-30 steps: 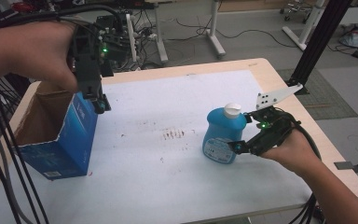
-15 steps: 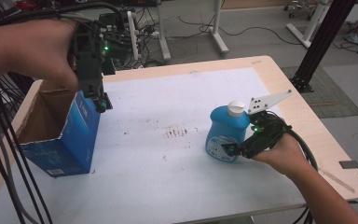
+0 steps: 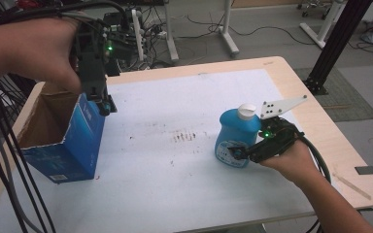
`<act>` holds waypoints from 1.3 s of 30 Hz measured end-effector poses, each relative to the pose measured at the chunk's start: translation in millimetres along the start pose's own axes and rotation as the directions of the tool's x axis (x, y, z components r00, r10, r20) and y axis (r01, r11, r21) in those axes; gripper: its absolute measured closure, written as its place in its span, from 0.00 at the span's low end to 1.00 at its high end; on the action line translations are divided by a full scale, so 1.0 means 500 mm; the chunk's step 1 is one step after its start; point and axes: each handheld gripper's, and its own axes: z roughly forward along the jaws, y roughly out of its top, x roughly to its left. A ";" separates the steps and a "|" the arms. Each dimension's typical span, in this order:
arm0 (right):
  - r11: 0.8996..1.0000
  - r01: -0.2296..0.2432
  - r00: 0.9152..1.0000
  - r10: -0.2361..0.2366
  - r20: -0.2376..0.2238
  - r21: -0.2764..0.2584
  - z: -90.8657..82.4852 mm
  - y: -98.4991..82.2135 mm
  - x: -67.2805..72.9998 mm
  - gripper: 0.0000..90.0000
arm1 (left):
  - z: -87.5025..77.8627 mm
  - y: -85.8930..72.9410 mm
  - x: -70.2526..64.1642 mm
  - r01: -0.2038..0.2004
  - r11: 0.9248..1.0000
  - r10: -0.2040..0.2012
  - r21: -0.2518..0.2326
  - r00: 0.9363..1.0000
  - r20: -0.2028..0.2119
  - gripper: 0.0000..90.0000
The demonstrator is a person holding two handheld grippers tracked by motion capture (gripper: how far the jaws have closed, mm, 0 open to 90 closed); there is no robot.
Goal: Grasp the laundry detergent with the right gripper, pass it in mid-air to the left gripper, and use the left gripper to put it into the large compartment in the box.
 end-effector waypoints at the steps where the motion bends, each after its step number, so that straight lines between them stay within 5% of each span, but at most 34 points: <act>1: 1.000 0.000 1.000 0.000 -0.003 0.003 0.000 -0.001 0.000 0.17 | 0.000 0.000 0.000 0.002 1.000 -0.002 -0.002 1.000 -0.001 0.02; 24: 1.000 0.014 0.999 -0.015 -0.042 -0.013 -0.005 -0.003 -0.002 0.36 | 0.003 0.003 0.002 0.001 1.000 -0.001 0.000 1.000 0.000 0.02; 39: 0.999 0.028 0.999 -0.028 -0.037 -0.016 -0.004 -0.003 0.000 0.39 | 0.007 0.006 0.004 -0.003 1.000 0.003 0.007 1.000 0.000 0.02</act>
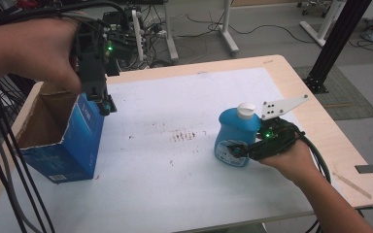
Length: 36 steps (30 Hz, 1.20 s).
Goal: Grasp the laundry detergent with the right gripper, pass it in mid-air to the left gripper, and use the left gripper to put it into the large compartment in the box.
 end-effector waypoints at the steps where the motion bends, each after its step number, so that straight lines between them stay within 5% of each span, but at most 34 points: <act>1: 1.000 0.000 1.000 0.000 0.000 0.000 0.000 0.000 0.000 0.39 | 0.000 0.000 0.000 0.000 1.000 0.000 0.000 1.000 0.000 0.02; 30: 0.998 0.042 0.997 -0.039 0.060 -0.055 -0.009 -0.004 0.004 0.49 | 0.007 0.005 0.005 0.000 1.000 0.000 0.009 1.000 0.002 0.02; 36: 0.994 0.084 0.993 -0.077 0.086 -0.073 -0.008 -0.009 0.013 0.53 | 0.010 0.011 0.005 0.002 1.000 -0.002 0.010 1.000 0.005 0.02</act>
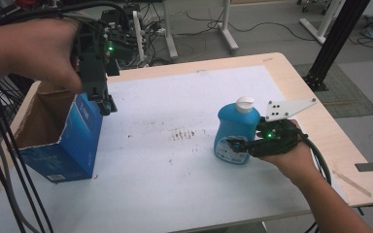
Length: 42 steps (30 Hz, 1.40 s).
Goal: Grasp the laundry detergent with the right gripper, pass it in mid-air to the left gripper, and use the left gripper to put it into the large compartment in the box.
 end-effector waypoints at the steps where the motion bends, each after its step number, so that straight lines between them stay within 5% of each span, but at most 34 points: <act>1: 1.000 0.009 1.000 -0.009 0.004 0.002 0.000 0.000 0.003 0.53 | 0.000 0.001 0.001 -0.010 1.000 0.010 -0.001 1.000 0.000 0.02; 12: 0.999 0.038 0.999 -0.037 0.029 -0.034 -0.001 0.004 0.013 0.54 | -0.001 0.002 -0.001 -0.006 1.000 0.006 0.000 1.000 0.000 0.02; 27: 0.995 0.098 0.995 -0.098 -0.007 -0.018 -0.013 0.080 0.025 0.53 | -0.005 0.014 -0.011 -0.024 1.000 0.024 -0.004 1.000 0.002 0.02; 42: 0.988 0.155 0.979 -0.153 -0.138 0.008 0.025 0.162 0.047 0.53 | -0.020 0.019 -0.030 -0.038 0.999 0.038 -0.014 0.999 -0.003 0.02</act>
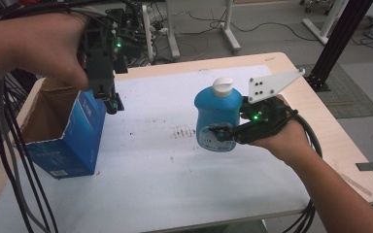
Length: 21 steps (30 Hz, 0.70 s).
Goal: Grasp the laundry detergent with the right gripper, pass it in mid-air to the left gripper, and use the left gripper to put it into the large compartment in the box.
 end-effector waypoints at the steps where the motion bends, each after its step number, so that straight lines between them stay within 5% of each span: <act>1: 1.000 0.004 1.000 -0.004 -0.015 -0.005 0.008 0.009 0.002 0.53 | -0.001 0.002 -0.003 -0.002 1.000 0.002 -0.002 1.000 0.000 0.02; 21: 1.000 0.023 0.988 -0.022 -0.152 0.003 0.085 0.048 0.019 0.53 | -0.004 0.030 -0.034 -0.046 0.999 0.046 0.005 0.999 0.006 0.02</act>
